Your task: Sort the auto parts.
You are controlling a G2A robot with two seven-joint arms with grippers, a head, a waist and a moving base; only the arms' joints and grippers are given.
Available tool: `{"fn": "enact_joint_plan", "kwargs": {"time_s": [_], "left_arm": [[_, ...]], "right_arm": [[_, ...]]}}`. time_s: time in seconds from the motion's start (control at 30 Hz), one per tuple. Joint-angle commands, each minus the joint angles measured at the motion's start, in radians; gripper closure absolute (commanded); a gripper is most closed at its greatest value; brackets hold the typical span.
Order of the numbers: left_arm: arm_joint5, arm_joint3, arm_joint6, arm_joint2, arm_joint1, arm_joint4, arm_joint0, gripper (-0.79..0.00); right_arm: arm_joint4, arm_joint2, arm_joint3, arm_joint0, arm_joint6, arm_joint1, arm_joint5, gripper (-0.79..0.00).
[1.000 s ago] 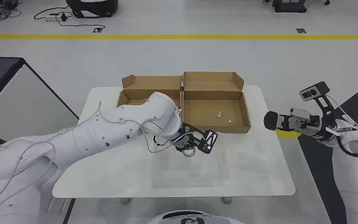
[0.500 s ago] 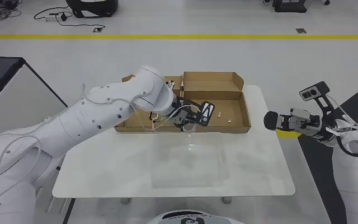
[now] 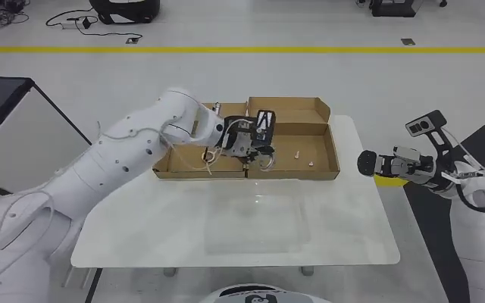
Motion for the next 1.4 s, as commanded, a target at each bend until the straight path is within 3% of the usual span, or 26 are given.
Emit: {"fn": "enact_joint_plan", "kwargs": {"time_s": [0.0, 0.6, 1.03, 1.37], "left_arm": [[-0.035, 0.01, 0.061, -0.019, 0.004, -0.006, 0.023, 0.0], [-0.035, 0.039, 0.482, -0.163, 0.043, -0.052, 0.218, 0.0], [-0.035, 0.035, 0.569, -0.297, 0.069, -0.027, 0.318, 0.0], [-0.035, 0.016, 0.67, -0.359, 0.097, -0.146, 0.37, 0.0]], "right_arm": [[0.0, 0.0, 0.0, 0.0, 0.0, 0.0, 0.0, -0.785], [0.0, 0.0, 0.0, 0.0, 0.0, 0.0, 0.0, -0.785], [0.0, 0.0, 0.0, 0.0, 0.0, 0.0, 0.0, -0.785], [0.0, 0.0, 0.0, 0.0, 0.0, 0.0, 0.0, -0.785]]}}
